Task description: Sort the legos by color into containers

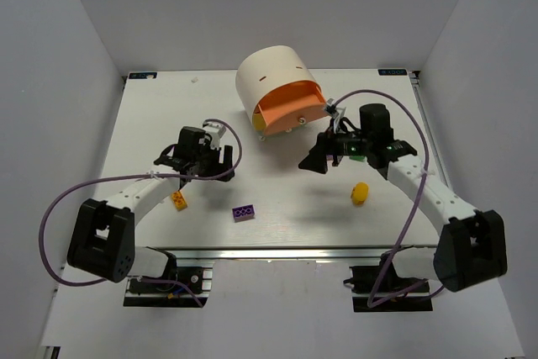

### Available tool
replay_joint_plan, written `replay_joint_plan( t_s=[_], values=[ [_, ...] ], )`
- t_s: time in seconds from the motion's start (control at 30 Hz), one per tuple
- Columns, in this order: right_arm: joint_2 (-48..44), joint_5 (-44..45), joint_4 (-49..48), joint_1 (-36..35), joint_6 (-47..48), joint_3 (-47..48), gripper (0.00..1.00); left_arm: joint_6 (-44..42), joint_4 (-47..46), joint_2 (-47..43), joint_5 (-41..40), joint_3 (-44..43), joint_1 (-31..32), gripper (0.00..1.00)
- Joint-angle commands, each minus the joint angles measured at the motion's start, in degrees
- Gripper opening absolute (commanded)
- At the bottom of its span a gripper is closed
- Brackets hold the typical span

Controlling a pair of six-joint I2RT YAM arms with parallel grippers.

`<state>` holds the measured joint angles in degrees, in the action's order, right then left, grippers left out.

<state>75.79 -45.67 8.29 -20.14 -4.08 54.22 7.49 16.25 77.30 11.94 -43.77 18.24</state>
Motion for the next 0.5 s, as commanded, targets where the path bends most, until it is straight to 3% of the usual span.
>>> replay_joint_plan(
  t_s=[0.0, 0.33, 0.47],
  values=[
    [-5.46, -7.5, 1.37, 0.54, 11.53, -2.79, 0.89, -7.31, -3.59, 1.44, -4.46, -0.61, 2.14, 0.85],
    [-12.86, -7.33, 4.27, 1.77, 18.31, -5.53, 0.89, -12.67, -8.77, 11.47, -17.12, -2.9, 5.49, 0.84],
    [-12.77, -6.98, 4.8, 2.48, 18.58, -4.82, 0.89, -12.85, -8.96, 14.54, -17.75, -5.36, 6.02, 0.76]
  ],
)
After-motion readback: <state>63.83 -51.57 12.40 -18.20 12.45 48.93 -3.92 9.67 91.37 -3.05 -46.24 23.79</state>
